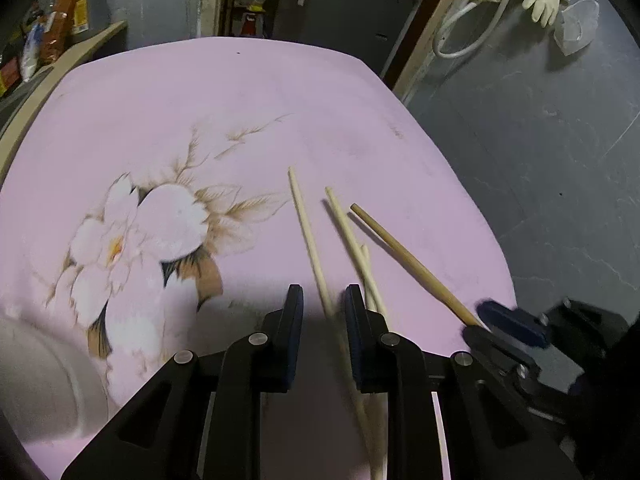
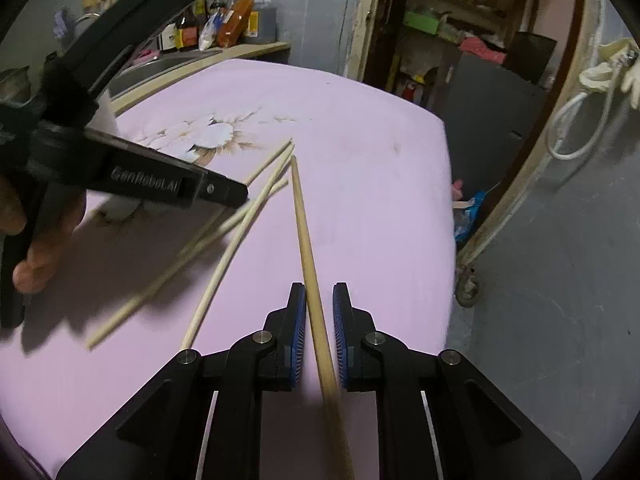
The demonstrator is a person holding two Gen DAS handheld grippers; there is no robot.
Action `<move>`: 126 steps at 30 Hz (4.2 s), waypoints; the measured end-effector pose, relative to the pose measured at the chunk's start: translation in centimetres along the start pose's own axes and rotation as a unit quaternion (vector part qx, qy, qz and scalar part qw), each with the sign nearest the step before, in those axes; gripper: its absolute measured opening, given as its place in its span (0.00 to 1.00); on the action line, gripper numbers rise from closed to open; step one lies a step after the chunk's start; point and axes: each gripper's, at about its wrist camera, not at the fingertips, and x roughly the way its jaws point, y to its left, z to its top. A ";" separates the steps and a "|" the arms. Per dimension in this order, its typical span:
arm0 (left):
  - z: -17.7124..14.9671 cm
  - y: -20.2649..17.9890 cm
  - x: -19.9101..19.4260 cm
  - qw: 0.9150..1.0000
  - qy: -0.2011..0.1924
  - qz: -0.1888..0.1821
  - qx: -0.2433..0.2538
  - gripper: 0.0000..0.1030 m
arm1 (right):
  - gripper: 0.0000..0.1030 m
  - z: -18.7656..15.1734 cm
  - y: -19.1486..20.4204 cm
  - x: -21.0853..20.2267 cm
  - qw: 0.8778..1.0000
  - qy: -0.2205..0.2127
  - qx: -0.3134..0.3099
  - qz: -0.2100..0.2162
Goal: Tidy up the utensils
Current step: 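Grasp a wooden chopstick with the right tool while the left tool grasps another, then lift both chopsticks, carry them over the white caddy and open both tools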
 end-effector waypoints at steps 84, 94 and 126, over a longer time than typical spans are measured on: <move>-7.8 19.3 -25.2 0.857 -0.503 0.097 -0.053 0.02 | 0.04 15.6 16.9 -8.0 0.831 -0.534 0.101 0.117; -8.5 19.1 -24.3 0.864 -0.493 0.098 -0.042 0.02 | 0.04 15.5 18.8 -6.9 0.842 -0.531 0.084 0.051; -10.7 16.3 -26.3 0.885 -0.461 0.050 -0.047 0.35 | 0.21 12.9 16.8 -8.9 0.887 -0.451 0.017 0.097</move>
